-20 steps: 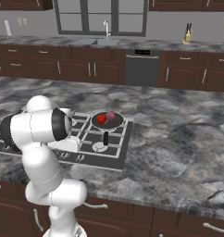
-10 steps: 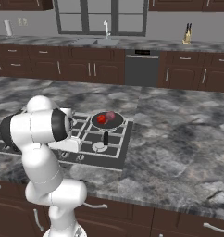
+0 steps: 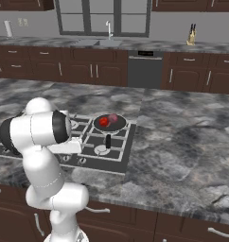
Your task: Place the pan on the rear right burner on the stove. Then place the tomato and the onion in the pan and turn on the rear right burner.
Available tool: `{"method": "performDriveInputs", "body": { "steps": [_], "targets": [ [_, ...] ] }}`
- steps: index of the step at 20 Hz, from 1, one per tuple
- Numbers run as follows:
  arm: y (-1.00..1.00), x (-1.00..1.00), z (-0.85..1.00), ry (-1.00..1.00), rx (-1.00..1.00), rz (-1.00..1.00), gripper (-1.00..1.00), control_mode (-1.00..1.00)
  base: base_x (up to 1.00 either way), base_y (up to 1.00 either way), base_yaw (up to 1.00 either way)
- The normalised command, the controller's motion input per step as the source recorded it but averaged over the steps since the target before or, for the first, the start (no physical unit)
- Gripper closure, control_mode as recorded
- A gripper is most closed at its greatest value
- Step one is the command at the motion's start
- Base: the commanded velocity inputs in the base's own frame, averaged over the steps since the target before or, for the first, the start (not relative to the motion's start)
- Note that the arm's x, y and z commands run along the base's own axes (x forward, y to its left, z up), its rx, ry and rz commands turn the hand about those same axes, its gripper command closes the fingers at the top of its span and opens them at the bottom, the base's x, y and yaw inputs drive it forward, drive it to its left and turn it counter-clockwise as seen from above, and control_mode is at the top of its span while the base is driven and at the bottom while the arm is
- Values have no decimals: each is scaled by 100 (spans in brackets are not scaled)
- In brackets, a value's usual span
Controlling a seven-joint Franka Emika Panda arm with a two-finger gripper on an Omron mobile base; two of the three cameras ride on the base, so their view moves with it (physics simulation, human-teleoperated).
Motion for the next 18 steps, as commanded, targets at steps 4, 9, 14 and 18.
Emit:
{"method": "performDriveInputs", "body": {
  "steps": [4, 9, 14, 18],
  "targets": [
    [-10, 0, -12, 0, 0, 39, 100, -100, 0, 0, 0],
    [-10, 0, -14, 0, 0, 40, 100, -100, 0, 0, 0],
    [-9, 0, -9, 3, 0, 38, 100, -100, 0, 0, 0],
    [-1, 0, -7, 2, 0, 28, 100, -100, 0, 0, 0]
  ]
}}
